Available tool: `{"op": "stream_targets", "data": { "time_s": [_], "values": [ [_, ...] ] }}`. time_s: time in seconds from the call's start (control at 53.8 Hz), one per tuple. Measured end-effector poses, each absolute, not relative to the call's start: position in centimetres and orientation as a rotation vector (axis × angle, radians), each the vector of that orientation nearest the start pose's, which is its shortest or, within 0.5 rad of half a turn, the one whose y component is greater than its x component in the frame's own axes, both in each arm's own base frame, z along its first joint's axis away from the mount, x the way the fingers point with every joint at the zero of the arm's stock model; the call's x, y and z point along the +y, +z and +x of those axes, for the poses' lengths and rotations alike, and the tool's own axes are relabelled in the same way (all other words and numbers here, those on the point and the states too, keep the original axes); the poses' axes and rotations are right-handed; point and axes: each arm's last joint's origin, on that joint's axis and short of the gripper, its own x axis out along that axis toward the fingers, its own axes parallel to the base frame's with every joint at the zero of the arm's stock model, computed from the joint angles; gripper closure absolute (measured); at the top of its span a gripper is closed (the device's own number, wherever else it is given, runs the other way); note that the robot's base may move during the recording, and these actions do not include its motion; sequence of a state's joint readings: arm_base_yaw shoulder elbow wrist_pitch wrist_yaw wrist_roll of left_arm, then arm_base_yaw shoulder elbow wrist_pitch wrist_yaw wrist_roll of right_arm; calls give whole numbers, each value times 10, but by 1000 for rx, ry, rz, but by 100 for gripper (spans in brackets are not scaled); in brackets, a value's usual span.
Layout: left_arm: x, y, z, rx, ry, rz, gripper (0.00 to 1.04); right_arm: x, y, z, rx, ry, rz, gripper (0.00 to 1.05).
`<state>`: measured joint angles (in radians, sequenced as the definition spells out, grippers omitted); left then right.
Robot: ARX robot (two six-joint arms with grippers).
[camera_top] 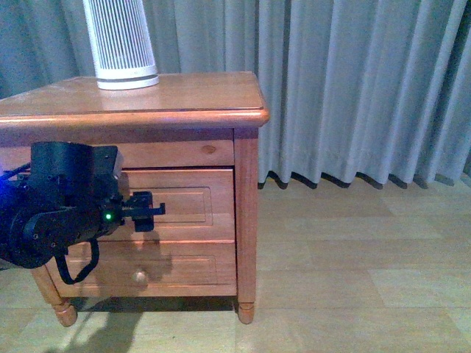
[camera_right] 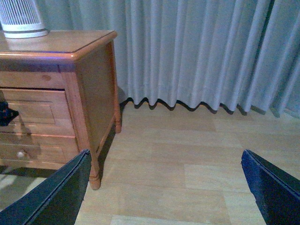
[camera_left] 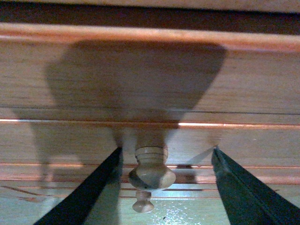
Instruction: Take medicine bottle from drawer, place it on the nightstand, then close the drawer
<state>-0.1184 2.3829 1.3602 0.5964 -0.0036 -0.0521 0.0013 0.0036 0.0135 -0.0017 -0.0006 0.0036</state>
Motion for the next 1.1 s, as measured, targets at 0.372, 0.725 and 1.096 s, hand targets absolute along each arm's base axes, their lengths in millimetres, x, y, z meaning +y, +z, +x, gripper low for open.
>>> {"op": "stream_targets", "data": {
  "time_s": [0.372, 0.725, 1.096],
  "values": [
    [-53, 75, 475, 444, -89, 2, 102, 0, 168, 97, -8, 2, 4, 7],
    [-58, 75, 474, 442, -123, -2, 68, 0, 168, 97, -8, 2, 4, 7],
    [-54, 68, 475, 463, -100, -1, 6, 0, 168, 97, -8, 2, 4, 7]
  ]
}}
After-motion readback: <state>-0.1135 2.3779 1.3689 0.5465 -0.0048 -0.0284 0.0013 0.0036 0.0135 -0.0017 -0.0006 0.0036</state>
